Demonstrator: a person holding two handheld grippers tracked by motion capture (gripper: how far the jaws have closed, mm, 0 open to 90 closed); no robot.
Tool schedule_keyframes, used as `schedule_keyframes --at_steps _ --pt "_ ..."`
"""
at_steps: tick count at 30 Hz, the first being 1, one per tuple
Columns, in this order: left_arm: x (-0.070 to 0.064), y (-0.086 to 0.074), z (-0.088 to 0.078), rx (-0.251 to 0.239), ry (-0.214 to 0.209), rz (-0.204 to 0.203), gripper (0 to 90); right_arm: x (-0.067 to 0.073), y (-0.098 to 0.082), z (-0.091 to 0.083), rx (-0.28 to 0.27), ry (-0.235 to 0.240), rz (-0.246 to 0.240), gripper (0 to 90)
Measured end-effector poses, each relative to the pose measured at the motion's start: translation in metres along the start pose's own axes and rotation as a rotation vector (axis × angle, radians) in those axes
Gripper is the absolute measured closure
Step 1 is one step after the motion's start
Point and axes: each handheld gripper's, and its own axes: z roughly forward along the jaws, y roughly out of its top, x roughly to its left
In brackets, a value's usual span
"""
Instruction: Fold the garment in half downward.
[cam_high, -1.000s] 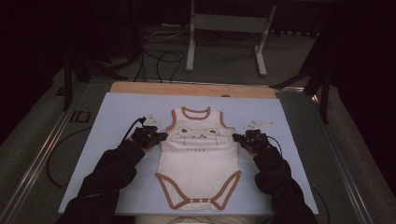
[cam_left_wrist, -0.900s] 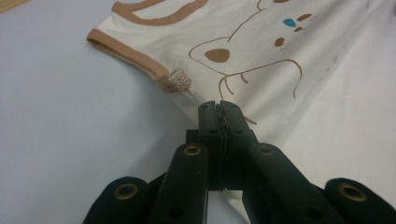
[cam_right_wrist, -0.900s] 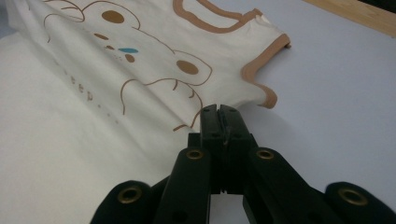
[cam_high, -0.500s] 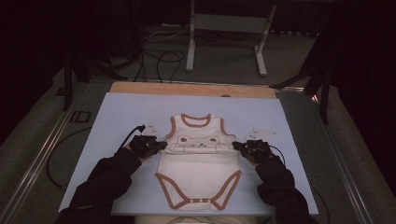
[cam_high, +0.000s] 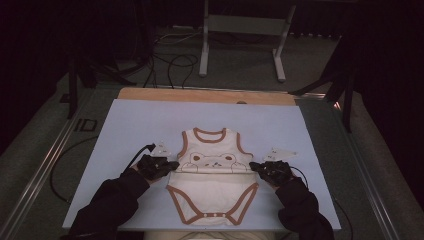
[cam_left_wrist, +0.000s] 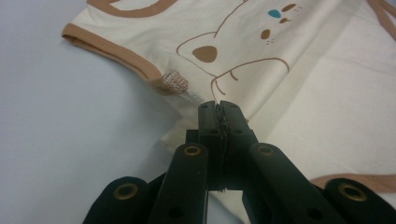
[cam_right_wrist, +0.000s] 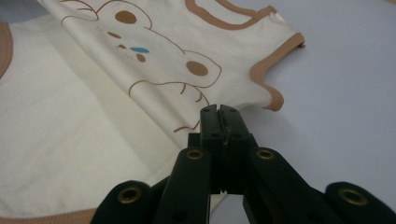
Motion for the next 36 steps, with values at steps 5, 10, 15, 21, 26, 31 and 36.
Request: schedule_keyframes --at_steps 5,10,15,21,26,31,36 --pt "-0.007 -0.003 -0.002 0.005 -0.012 0.008 90.0 0.003 -0.005 -0.001 0.014 -0.001 -0.007 90.0" --pt "-0.011 -0.008 -0.002 0.012 -0.014 0.009 90.0 0.006 -0.011 -0.003 0.018 0.007 -0.006 90.0" --pt "-0.016 -0.011 0.000 0.025 -0.023 0.017 90.0 0.010 -0.017 -0.003 0.029 0.016 -0.003 90.0" --pt "-0.020 -0.016 0.000 0.029 -0.033 0.012 90.0 0.013 -0.022 -0.004 0.044 0.021 -0.004 90.0" --pt "-0.025 -0.021 0.001 0.038 -0.033 0.014 90.0 0.015 -0.028 -0.003 0.055 0.029 0.004 90.0" --pt "-0.026 -0.027 0.004 0.045 -0.027 0.001 90.0 0.017 -0.032 -0.001 0.066 0.036 -0.001 89.9" --pt "-0.024 -0.030 0.005 0.047 -0.037 -0.032 89.8 0.018 -0.035 0.001 0.077 0.037 -0.003 89.7"
